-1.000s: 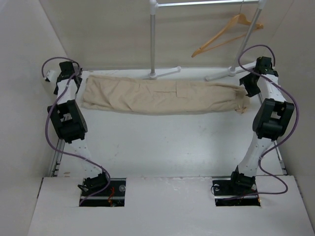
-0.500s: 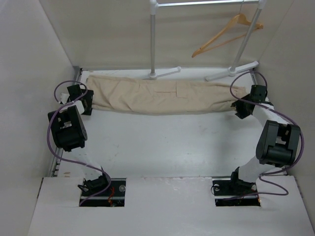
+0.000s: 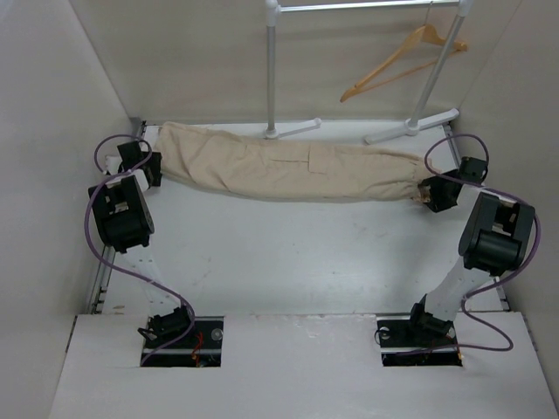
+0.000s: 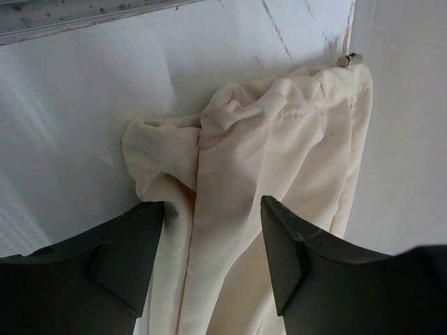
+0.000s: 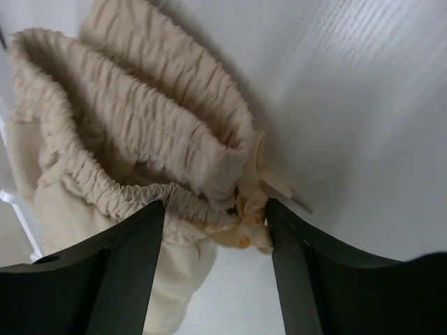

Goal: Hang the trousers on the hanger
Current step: Fold the trousers at the center of the board.

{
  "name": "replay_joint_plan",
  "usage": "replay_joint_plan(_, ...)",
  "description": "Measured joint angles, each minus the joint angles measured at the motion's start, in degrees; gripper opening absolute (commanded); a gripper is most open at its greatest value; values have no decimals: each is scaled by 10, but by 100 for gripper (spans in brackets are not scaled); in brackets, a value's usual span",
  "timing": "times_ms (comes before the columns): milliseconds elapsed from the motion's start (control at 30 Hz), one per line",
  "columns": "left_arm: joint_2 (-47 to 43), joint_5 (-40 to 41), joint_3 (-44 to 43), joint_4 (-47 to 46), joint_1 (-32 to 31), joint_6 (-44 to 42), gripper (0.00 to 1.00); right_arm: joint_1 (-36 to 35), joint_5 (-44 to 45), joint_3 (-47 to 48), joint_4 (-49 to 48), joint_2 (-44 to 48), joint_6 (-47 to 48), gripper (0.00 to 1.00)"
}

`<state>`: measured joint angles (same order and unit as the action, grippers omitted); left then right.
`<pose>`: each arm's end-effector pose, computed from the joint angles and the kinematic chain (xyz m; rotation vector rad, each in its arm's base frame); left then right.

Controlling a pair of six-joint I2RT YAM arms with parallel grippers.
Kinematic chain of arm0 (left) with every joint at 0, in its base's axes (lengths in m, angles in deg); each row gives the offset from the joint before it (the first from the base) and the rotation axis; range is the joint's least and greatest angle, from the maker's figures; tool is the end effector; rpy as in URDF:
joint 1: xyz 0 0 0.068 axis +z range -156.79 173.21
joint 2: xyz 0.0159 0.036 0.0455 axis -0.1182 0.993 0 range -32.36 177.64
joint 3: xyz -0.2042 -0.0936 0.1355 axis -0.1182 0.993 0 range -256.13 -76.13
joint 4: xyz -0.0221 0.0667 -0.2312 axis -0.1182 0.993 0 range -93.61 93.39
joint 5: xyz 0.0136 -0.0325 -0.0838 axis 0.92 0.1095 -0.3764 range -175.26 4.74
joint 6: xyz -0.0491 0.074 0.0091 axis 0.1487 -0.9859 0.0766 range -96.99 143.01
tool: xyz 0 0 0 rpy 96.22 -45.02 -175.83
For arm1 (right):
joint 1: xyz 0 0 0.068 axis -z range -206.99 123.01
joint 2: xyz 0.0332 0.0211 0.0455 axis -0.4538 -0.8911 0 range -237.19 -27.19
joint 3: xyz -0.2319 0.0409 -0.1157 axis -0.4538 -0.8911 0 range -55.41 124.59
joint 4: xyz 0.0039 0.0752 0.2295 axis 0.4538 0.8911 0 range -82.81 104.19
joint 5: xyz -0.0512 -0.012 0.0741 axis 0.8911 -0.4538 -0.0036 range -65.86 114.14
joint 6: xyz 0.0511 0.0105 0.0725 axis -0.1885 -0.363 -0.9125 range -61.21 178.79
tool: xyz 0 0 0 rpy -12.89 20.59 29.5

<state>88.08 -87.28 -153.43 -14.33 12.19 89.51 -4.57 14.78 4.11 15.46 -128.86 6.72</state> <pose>0.4569 0.1541 0.1402 -1.4653 1.6170 -0.5183 0.3510 -0.1309 0.1383 1.4435 2.0194 0.4249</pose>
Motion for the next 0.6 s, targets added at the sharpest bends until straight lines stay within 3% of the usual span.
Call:
replay_joint_plan(67,3,1,-2,0,0,1,49,-3,-8,14,-3,-28,-11,59)
replay_joint_plan(133,10,3,-9,2,0,1,34,-6,-9,24,-3,-38,-16,39)
replay_joint_plan(200,21,7,-16,4,0,1,18,-12,-8,26,-3,-44,-23,35)
replay_joint_plan(233,26,7,-20,5,0,1,14,-14,-7,27,-3,-48,-26,13)
replay_joint_plan(300,33,9,-27,7,0,0,7,-17,-6,28,1,-53,-33,6)
replay_joint_plan(467,29,14,-21,12,7,-13,4,-17,15,30,24,-41,-38,2)
replay_joint_plan(600,-21,21,42,20,29,-31,4,-8,29,9,46,15,-33,1)
